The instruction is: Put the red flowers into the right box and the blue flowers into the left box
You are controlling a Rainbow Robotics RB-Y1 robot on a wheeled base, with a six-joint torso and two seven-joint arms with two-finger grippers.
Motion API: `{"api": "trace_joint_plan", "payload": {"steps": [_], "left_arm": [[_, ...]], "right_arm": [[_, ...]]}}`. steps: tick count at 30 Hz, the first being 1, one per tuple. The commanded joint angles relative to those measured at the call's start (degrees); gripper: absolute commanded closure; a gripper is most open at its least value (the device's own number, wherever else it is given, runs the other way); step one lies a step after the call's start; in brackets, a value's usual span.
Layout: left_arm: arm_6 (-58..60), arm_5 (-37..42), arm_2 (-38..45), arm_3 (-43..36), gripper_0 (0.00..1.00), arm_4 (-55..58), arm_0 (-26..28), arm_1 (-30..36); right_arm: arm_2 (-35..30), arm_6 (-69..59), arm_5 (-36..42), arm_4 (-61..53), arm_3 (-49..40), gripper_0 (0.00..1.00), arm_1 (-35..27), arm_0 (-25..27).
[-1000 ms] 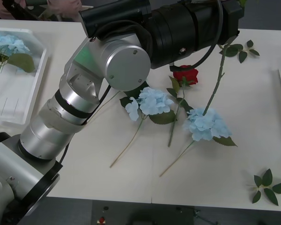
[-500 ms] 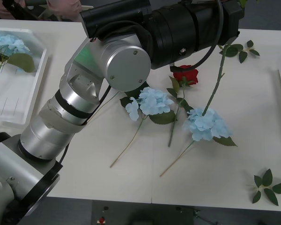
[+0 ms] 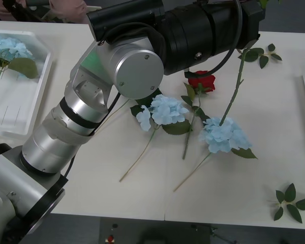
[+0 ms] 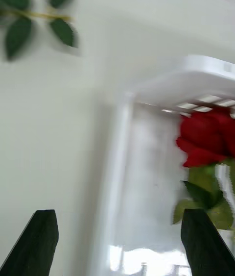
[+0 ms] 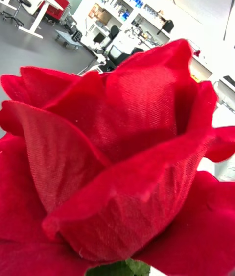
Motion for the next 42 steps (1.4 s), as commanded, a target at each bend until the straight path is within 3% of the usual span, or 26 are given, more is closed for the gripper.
{"api": "trace_joint_plan", "payload": {"steps": [1, 4, 7, 14, 16, 25, 42], "left_arm": [[0.62, -0.39, 0.43, -0.80, 1.00, 0.01, -1.85, 0.26], [0.62, -0.39, 0.43, -0.80, 1.00, 0.01, -1.85, 0.26], [0.62, -0.39, 0.43, -0.80, 1.00, 0.01, -1.85, 0.26], [0.62, -0.39, 0.43, -0.80, 1.00, 0.01, -1.85, 0.26], [0.62, -0.39, 0.43, -0.80, 1.00, 0.01, -1.85, 0.26], [0.62, -0.39, 0.43, -0.80, 1.00, 0.01, -1.85, 0.26], [0.62, -0.39, 0.43, -0.80, 1.00, 0.01, -1.85, 0.26]], "right_arm": [[-18.09, 2.52, -0.27, -6.09, -16.07, 0.26, -3.60, 14.59], [-30.92, 5.25, -0.01, -9.70, -29.42, 0.25, -2.11, 26.01], [-39.88, 8.32, 0.87, -12.68, -38.83, 0.25, 1.67, 34.10], [-44.98, 18.87, 1.84, -22.00, -48.76, 0.05, 5.54, 41.04], [-44.89, 23.00, 4.30, -26.66, -48.85, 0.00, 6.94, 41.31], [-44.89, 37.94, 10.45, -42.65, -46.30, 0.00, 15.20, 42.01], [-36.63, 58.95, 12.83, -42.83, -35.84, 0.00, 35.60, 34.71]]}}
